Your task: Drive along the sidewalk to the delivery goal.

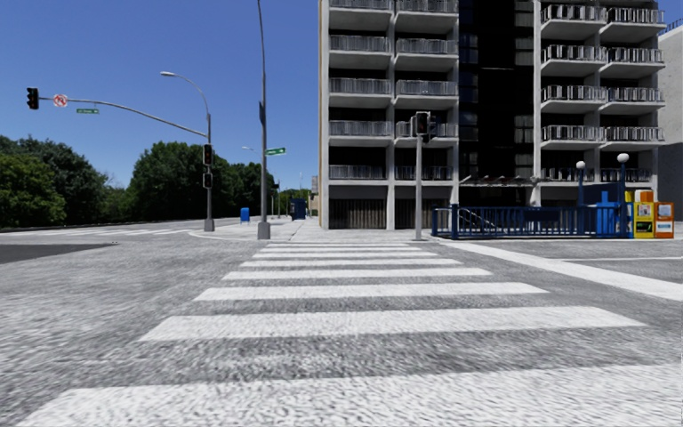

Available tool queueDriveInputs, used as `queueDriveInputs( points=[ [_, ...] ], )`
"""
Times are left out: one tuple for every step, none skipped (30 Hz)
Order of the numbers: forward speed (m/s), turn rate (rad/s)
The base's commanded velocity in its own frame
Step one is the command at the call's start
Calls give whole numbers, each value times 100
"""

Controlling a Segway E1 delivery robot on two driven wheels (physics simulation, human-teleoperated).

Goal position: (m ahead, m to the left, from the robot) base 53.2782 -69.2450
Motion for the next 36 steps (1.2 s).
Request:
queueDriveInputs(
  points=[
    [200,0],
    [200,0],
    [200,0],
    [200,0],
    [200,0],
    [200,0],
    [200,0],
    [200,0],
    [200,0],
    [200,0],
    [200,0],
    [200,0],
    [200,0],
    [200,0],
    [200,0],
    [200,0],
    [200,0],
    [200,0],
    [200,0],
    [200,0],
    [200,0],
    [200,0],
    [200,0],
    [200,0],
    [200,0],
    [200,0],
    [200,0],
    [200,0],
    [200,0],
    [200,0],
    [200,0],
    [200,0],
    [200,0],
    [200,0],
    [200,0],
    [200,0]
  ],
)
